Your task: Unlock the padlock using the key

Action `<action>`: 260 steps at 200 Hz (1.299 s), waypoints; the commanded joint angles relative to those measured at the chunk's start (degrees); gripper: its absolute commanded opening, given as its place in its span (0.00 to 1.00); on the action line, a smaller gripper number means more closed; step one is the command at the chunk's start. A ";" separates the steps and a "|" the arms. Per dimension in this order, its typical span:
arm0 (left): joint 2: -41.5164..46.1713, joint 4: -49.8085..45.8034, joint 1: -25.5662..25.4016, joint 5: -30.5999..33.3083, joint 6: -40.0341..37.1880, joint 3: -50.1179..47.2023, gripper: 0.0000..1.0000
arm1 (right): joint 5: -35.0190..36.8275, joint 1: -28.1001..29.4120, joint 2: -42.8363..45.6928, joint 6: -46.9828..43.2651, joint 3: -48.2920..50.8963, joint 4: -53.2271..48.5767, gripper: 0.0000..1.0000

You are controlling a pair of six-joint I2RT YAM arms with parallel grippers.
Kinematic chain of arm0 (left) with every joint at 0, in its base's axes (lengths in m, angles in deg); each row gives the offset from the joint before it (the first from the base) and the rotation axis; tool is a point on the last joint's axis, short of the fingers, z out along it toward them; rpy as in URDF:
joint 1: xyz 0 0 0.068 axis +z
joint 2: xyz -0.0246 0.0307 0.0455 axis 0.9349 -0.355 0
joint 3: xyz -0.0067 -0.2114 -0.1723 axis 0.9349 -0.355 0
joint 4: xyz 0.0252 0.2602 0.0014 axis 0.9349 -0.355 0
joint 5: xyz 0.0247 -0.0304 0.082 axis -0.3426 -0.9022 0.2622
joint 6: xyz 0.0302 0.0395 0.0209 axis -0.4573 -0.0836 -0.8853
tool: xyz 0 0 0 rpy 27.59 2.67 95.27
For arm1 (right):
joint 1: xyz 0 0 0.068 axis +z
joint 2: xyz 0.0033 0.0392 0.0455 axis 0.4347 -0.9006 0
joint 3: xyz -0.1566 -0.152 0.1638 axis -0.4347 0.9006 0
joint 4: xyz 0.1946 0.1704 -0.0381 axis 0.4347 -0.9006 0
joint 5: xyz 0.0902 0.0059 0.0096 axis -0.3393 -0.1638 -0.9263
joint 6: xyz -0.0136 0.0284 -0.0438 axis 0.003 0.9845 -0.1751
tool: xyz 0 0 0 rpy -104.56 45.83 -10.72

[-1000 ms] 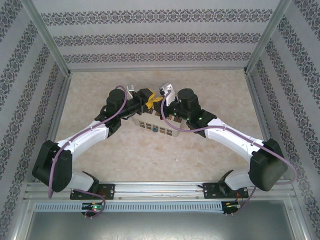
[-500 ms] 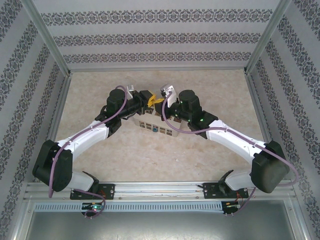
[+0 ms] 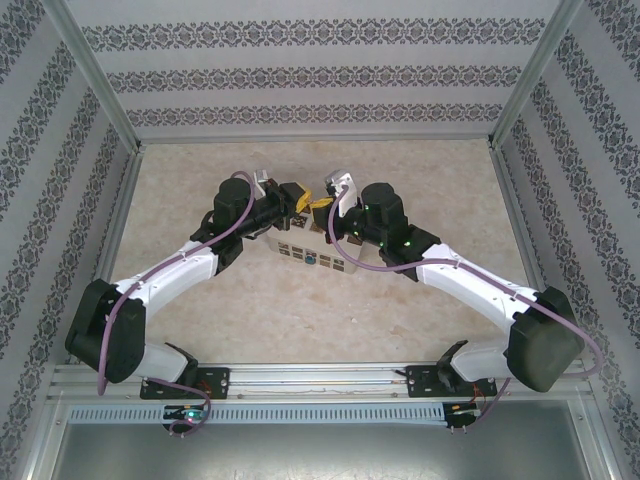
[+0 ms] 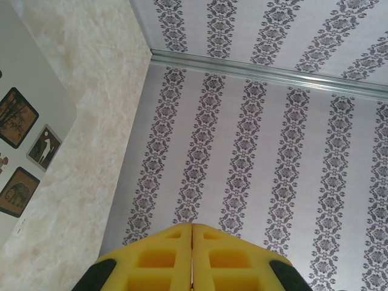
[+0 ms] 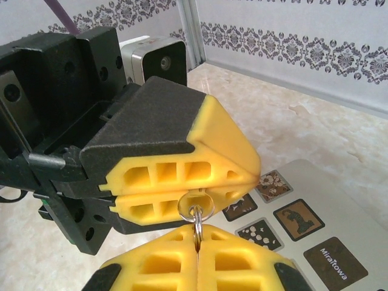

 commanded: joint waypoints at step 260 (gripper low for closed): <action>4.50 13.22 0.90 -11.69 -42.91 6.06 0.00 | -30.97 -12.85 9.34 46.39 9.53 27.64 0.71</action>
